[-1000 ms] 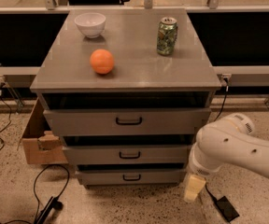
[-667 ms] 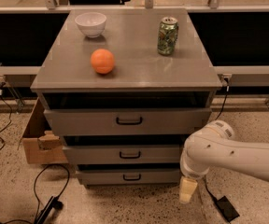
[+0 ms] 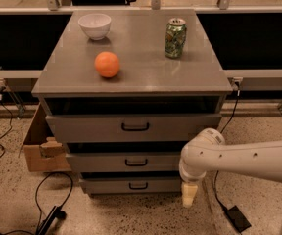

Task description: Open middle drawer

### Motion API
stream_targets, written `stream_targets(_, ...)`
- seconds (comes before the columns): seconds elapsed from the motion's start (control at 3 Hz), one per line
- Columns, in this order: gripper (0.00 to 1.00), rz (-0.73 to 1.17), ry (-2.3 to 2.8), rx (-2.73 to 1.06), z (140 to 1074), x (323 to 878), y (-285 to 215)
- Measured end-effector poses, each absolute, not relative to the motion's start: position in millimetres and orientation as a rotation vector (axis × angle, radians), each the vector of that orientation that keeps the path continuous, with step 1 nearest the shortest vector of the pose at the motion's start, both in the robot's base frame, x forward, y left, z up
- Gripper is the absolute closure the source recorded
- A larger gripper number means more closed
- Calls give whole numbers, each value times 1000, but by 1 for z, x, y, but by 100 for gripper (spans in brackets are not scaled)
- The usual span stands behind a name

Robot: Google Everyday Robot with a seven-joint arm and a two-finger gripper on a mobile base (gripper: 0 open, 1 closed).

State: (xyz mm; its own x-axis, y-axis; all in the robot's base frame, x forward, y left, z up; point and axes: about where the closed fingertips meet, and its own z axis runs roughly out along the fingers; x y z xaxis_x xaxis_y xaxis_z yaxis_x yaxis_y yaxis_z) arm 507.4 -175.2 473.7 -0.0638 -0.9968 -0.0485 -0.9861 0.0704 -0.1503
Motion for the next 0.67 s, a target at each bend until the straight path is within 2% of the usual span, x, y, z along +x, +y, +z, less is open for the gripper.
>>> stream_targets(0.67,0,-140,2120,-2060,458,566,-165)
